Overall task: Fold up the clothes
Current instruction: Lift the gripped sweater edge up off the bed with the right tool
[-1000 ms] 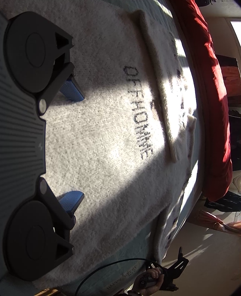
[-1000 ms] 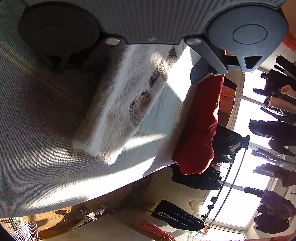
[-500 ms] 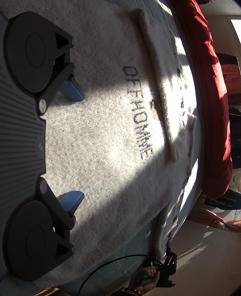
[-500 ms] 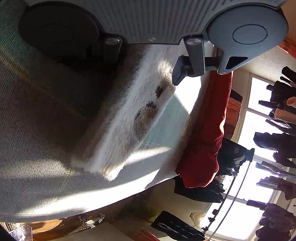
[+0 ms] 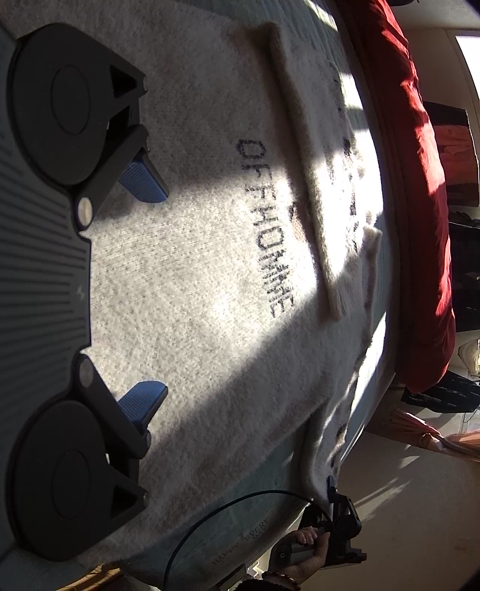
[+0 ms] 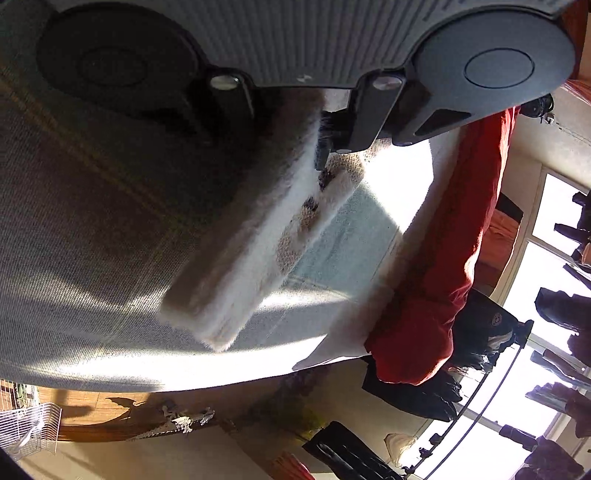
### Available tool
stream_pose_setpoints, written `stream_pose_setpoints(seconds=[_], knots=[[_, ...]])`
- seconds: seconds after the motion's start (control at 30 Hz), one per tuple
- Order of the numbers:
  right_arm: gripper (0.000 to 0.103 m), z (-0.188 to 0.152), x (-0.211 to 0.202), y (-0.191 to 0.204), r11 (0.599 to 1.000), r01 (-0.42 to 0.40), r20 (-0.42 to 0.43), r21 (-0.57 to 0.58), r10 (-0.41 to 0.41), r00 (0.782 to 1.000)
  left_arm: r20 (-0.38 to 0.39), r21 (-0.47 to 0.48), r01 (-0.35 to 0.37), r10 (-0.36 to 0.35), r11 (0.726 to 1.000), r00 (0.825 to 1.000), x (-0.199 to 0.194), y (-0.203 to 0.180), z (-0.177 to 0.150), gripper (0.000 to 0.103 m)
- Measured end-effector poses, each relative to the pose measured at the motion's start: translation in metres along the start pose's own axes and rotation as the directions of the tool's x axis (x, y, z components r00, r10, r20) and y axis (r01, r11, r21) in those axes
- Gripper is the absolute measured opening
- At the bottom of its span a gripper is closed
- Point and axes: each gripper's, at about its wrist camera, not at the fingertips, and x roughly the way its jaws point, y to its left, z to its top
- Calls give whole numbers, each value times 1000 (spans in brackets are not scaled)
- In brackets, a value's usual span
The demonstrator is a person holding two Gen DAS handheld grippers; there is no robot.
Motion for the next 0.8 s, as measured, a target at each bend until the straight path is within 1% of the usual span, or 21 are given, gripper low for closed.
stream_pose_setpoints(seconds=[0.2, 0.3, 0.5, 0.63, 0.73, 0.8], knots=[[10, -2, -15, 70, 987, 23, -1, -161, -24, 1000, 22, 49, 56, -57, 997, 998, -15, -1, 3, 102], [10, -9, -22, 109, 970, 38, -9, -241, -41, 999, 32, 64, 56, -58, 996, 998, -24, 1, 1, 102], [10, -34, -34, 184, 928, 17, -31, -373, -31, 999, 41, 93, 69, -73, 993, 996, -40, 7, -10, 102], [10, -55, -35, 227, 897, 0, -50, -443, -25, 998, 26, 135, 82, -86, 987, 996, -45, 9, -19, 102], [10, -73, -34, 257, 868, -13, -68, -497, -24, 997, 39, 173, 60, -68, 983, 997, -49, 8, -26, 102], [10, -87, -32, 275, 848, -22, -83, -530, -25, 996, 52, 168, 62, -72, 984, 996, -52, 13, -28, 102]])
